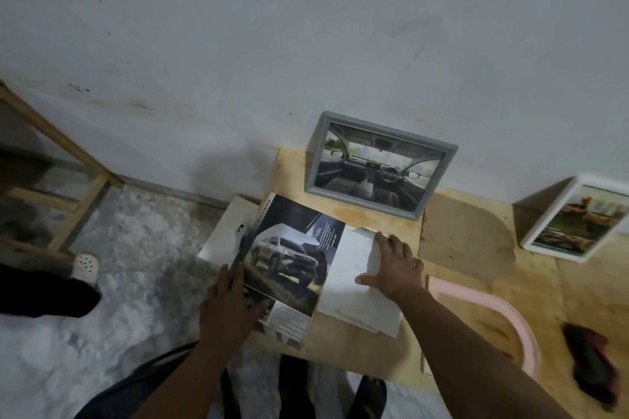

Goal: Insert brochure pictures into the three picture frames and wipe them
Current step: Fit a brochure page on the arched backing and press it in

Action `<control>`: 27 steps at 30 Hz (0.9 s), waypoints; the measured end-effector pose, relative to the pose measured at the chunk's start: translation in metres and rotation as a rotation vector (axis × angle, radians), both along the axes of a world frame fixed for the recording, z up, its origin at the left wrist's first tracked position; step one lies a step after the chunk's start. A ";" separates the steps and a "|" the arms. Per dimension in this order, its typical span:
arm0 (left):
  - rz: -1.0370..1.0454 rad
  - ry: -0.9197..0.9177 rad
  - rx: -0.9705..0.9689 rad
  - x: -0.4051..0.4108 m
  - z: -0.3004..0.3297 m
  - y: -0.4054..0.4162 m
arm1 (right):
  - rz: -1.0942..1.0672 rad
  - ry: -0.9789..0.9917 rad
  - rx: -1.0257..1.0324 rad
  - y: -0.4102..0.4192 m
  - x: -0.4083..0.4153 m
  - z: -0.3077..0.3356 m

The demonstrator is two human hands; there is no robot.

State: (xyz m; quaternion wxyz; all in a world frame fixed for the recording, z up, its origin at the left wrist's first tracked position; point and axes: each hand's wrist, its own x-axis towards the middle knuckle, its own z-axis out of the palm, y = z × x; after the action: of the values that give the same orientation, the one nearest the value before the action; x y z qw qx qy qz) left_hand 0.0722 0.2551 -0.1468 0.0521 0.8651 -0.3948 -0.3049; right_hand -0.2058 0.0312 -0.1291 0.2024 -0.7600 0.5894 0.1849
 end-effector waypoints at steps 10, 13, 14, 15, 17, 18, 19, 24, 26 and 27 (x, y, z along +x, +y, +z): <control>-0.011 -0.097 -0.040 -0.013 -0.001 0.003 | -0.036 -0.140 -0.027 0.004 -0.014 0.022; -0.061 -0.182 -0.207 -0.025 0.013 -0.011 | -0.203 -0.328 0.090 0.000 -0.033 0.040; -0.097 -0.186 -0.322 -0.033 0.018 -0.019 | -0.285 -0.424 0.134 0.000 -0.042 0.047; -0.126 -0.163 -0.442 -0.045 0.024 -0.029 | -0.380 -0.530 0.179 0.000 -0.054 0.054; -0.091 0.094 -0.521 -0.081 0.046 -0.051 | -0.562 -0.733 0.283 0.006 -0.080 0.070; -0.038 0.305 -0.462 -0.102 0.059 -0.063 | -0.631 -0.805 0.336 0.010 -0.095 0.077; 0.023 0.534 -0.343 -0.124 0.072 -0.073 | -0.691 -0.854 0.384 0.016 -0.109 0.083; 0.263 1.135 -0.003 -0.223 0.099 -0.103 | -0.818 -0.847 0.256 0.054 -0.166 0.089; 0.269 1.046 -0.059 -0.256 0.098 -0.110 | -0.883 -0.840 0.131 0.067 -0.188 0.087; 0.265 0.969 -0.069 -0.269 0.091 -0.114 | -0.944 -0.849 0.085 0.072 -0.200 0.087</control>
State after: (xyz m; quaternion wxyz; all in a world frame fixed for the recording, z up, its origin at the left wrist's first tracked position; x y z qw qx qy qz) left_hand -0.1968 0.1415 -0.0554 0.2960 0.6646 -0.2220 -0.6492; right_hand -0.4060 0.1031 -0.0421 0.5079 -0.4169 0.7214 -0.2185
